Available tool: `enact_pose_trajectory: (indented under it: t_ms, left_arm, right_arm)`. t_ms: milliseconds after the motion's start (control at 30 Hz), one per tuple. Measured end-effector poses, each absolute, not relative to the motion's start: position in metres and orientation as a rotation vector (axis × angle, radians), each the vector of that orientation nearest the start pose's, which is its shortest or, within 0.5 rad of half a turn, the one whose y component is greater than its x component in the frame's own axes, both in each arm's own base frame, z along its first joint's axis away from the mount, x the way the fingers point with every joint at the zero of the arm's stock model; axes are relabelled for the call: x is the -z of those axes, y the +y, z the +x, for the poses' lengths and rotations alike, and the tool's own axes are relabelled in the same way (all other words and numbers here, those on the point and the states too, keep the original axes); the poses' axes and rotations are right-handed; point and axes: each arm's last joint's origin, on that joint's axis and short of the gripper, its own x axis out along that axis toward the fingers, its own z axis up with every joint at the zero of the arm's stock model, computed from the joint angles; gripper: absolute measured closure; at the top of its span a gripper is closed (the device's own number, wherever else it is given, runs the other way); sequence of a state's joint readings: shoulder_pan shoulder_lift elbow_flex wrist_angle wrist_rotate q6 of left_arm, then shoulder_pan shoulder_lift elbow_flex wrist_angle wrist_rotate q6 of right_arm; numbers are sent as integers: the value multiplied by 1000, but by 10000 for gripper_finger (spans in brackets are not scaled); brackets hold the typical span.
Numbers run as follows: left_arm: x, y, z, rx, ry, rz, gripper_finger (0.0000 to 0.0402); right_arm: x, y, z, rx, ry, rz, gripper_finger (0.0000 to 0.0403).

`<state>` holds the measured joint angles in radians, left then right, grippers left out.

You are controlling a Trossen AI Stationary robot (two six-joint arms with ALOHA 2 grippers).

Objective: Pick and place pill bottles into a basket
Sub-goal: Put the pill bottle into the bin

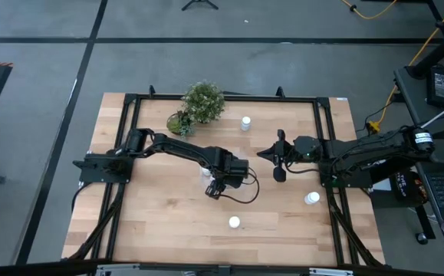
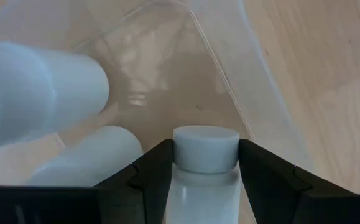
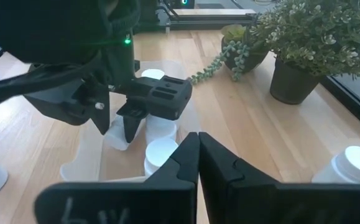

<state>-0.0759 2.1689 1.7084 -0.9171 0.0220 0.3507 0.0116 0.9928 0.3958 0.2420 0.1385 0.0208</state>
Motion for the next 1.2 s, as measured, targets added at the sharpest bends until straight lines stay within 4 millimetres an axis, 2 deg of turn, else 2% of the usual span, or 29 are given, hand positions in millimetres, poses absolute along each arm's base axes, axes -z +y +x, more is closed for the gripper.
enact_pose_trajectory:
  t_ms: [800, 1200]
  left_arm:
    - [-172, -33, 432, 328, 1349, 341, 230]
    - [-177, -34, 429, 366, 1347, 380, 286]
  right_arm:
    - [-203, -2, 203, 129, 353, -8, 391]
    - [-203, -2, 203, 129, 354, -8, 391]
